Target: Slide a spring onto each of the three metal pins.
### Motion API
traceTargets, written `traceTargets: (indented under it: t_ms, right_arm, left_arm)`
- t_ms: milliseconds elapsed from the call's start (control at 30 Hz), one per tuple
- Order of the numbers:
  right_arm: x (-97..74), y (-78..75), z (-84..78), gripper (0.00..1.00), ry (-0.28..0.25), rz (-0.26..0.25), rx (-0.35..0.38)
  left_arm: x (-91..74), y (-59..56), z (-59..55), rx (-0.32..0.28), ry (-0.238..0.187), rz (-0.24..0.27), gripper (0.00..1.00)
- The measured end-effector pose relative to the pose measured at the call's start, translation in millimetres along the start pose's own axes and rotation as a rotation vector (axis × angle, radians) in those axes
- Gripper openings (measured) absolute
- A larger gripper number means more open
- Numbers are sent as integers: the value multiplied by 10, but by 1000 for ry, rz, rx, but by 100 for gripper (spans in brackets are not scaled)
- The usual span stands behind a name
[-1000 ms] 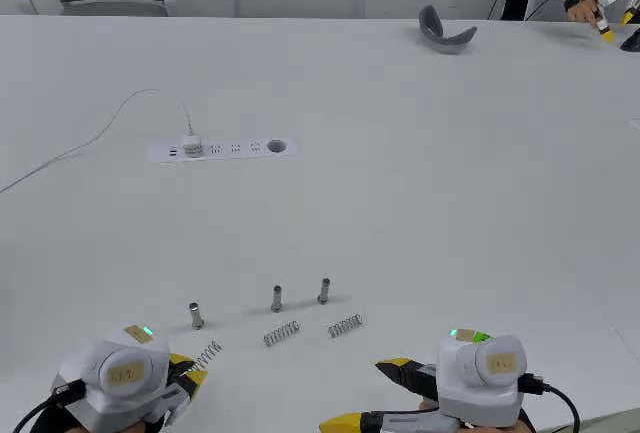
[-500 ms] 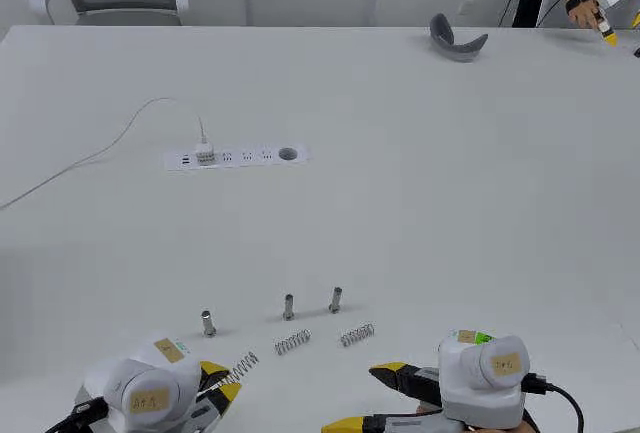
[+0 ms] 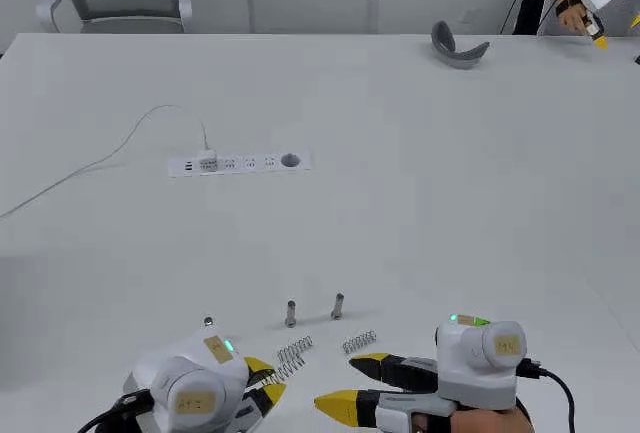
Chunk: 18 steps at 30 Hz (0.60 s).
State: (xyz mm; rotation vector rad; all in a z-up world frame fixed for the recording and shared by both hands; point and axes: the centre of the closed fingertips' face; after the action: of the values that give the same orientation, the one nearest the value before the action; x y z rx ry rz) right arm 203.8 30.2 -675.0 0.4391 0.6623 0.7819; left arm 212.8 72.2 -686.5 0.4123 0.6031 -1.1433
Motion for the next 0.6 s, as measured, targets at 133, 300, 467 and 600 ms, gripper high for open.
traceTargets:
  t_ms: [133,300,467,600]
  right_arm:
    - [15,52,36,45,-12,40,39]
    - [37,81,2,37,-18,77,104]
    - [41,157,-47,29,-12,115,137]
    - [40,164,-90,26,-4,127,163]
  left_arm:
    - [30,-137,48,20,-5,-30,11]
    - [59,-260,82,32,-14,-55,11]
    - [64,-356,109,46,-20,-74,11]
    - [64,-394,107,62,-20,-87,11]
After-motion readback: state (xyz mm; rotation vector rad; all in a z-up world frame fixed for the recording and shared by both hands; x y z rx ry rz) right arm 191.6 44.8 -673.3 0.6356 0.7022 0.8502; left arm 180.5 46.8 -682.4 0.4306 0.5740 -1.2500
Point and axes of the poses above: the centre of the closed fingertips' face, and the gripper's own axes: x roughly forward along the fingers, y roughly to its left, z roughly out of its top, and after that the axes turned 2 degrees about z, right-handed
